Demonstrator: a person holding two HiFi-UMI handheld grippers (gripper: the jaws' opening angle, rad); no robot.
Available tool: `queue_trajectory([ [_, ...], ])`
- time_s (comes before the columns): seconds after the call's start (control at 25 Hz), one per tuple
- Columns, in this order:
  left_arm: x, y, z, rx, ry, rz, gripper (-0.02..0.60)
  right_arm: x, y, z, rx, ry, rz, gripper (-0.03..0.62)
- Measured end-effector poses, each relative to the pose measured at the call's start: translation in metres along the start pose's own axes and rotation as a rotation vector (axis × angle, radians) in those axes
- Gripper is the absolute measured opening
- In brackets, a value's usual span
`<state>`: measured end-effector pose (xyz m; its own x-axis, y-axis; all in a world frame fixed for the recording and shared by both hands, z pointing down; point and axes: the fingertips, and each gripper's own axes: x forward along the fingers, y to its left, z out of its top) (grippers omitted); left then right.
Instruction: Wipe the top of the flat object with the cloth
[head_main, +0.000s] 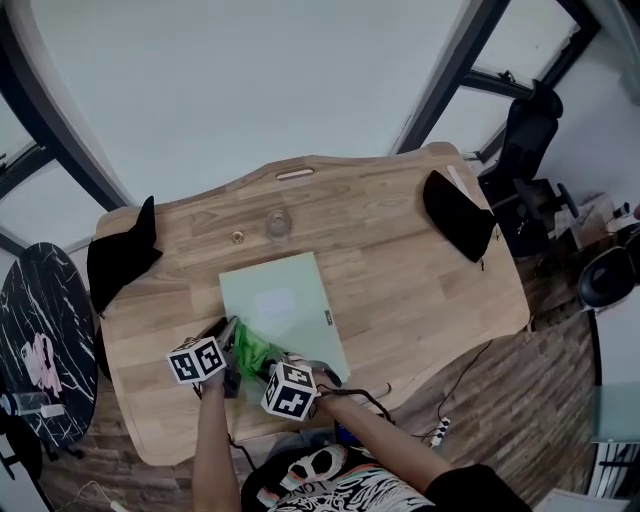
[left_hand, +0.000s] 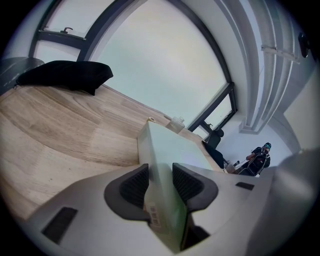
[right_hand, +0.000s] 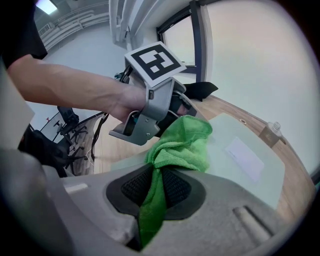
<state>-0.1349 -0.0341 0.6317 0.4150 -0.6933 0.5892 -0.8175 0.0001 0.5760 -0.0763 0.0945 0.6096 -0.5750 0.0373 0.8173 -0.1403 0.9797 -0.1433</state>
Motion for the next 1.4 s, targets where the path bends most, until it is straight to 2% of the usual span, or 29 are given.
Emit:
queue_trajectory([
  [0.32,0.002,-0.001,-0.005,-0.046,0.036,-0.017,0.149,0.003,0.02,0.001,-0.037,0.031,0.082,0.057],
  [0.48,0.003,-0.001,-0.007,-0.041,0.043,-0.003,0.156,0.004,0.026,0.002,0.042,0.063,0.114,0.057],
  [0.64,0.002,-0.002,-0.007,-0.059,0.055,-0.015,0.155,0.003,0.026,0.007,0.046,0.084,0.108,0.057],
  [0.76,0.003,-0.001,-0.007,-0.043,0.066,-0.023,0.155,0.003,0.026,0.007,0.05,0.085,0.121,0.057],
  [0.96,0.002,-0.002,-0.007,-0.048,0.049,-0.028,0.155,0.002,0.028,0.004,0.023,0.093,0.111,0.057],
  [1.4,0.002,-0.001,-0.006,-0.035,0.039,-0.027,0.155,-0.01,0.03,-0.004,0.037,0.048,0.123,0.057],
])
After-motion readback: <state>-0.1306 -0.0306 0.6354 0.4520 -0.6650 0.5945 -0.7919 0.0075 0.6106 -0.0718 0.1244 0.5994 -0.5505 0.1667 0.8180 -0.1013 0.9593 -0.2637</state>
